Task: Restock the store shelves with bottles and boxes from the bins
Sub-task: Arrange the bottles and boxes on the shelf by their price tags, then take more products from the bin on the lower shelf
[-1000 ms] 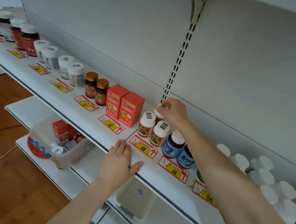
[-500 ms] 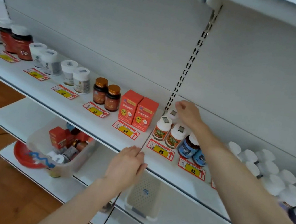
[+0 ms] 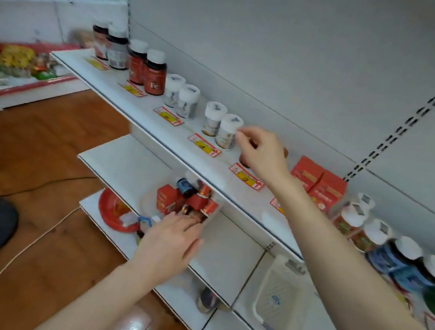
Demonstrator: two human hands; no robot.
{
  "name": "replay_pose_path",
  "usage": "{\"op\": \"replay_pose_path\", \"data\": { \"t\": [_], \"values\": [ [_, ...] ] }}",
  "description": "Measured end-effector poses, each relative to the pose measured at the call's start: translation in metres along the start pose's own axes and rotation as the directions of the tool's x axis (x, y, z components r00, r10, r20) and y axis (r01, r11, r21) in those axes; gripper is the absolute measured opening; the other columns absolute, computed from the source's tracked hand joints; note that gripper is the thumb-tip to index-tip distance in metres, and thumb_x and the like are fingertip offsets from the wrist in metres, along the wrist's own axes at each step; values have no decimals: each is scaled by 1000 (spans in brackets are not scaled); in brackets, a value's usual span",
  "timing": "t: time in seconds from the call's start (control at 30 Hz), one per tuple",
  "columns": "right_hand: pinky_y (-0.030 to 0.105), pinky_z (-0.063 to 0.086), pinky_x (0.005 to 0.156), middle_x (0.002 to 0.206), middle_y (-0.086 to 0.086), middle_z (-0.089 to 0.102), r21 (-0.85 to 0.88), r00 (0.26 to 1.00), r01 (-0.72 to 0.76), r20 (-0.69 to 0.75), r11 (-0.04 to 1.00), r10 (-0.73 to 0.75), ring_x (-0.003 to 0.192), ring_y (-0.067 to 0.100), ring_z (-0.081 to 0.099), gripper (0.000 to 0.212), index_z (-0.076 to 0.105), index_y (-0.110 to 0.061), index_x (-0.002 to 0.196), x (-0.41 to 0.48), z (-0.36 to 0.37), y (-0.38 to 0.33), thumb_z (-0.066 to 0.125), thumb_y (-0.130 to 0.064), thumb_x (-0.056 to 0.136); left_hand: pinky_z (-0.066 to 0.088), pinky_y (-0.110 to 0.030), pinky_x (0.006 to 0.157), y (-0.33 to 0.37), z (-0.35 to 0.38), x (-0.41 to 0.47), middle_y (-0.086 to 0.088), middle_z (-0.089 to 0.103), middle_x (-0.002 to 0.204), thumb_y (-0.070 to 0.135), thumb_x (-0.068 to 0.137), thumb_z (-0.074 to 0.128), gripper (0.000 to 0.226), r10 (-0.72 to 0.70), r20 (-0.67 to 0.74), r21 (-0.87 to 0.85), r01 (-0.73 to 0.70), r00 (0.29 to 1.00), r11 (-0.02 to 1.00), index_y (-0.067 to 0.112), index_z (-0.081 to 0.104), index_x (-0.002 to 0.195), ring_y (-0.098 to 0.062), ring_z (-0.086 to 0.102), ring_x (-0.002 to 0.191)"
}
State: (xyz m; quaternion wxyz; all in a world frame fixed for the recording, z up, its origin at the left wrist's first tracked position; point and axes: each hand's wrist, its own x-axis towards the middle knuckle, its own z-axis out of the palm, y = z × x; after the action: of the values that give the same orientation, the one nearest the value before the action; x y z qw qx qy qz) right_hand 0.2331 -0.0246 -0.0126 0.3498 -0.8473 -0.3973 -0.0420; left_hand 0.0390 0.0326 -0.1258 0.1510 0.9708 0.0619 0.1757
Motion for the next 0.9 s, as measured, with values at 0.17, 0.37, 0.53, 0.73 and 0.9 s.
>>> {"op": "replay_pose_path", "data": {
  "t": [0.17,0.37,0.53,0.73,0.9],
  "values": [
    [18,37,92,111,8,68,126,985,58,156,990,-77,108,17,59,22,67,-4,105,10,74,-37,56,-17,91,49,-25,66,-56,-10,-26,-1,70,79,30,81,43,35,-201,-32,16,202,979,979,12,72,83,-20,67,69],
    [8,29,86,121,6,63,159,917,-31,398,987,-36,114,17,55,28,63,-6,116,13,166,-34,55,-20,92,50,-22,53,-136,-6,-29,1,69,75,35,80,42,38,-420,27,74,417,907,906,13,72,84,-20,65,68],
    [28,42,85,109,14,67,35,838,-159,534,987,116,102,26,61,24,64,-2,108,12,212,11,55,-15,91,50,-21,50,-180,8,-14,2,69,72,35,79,40,40,-448,75,98,441,891,892,11,72,83,-19,66,66],
    [29,41,79,107,13,66,-147,732,-289,603,946,317,99,28,61,23,63,-2,106,1,238,52,57,-16,88,49,-21,48,-217,37,-5,2,68,70,37,76,43,37,-422,216,107,408,881,907,12,71,79,-20,66,63],
    [23,33,71,101,21,64,-240,671,-396,583,886,458,95,30,59,43,65,0,103,-10,263,72,54,-36,82,51,-24,49,-249,64,8,-2,68,72,29,77,60,22,-318,292,78,309,902,948,10,70,82,-23,65,64]
  ]
}}
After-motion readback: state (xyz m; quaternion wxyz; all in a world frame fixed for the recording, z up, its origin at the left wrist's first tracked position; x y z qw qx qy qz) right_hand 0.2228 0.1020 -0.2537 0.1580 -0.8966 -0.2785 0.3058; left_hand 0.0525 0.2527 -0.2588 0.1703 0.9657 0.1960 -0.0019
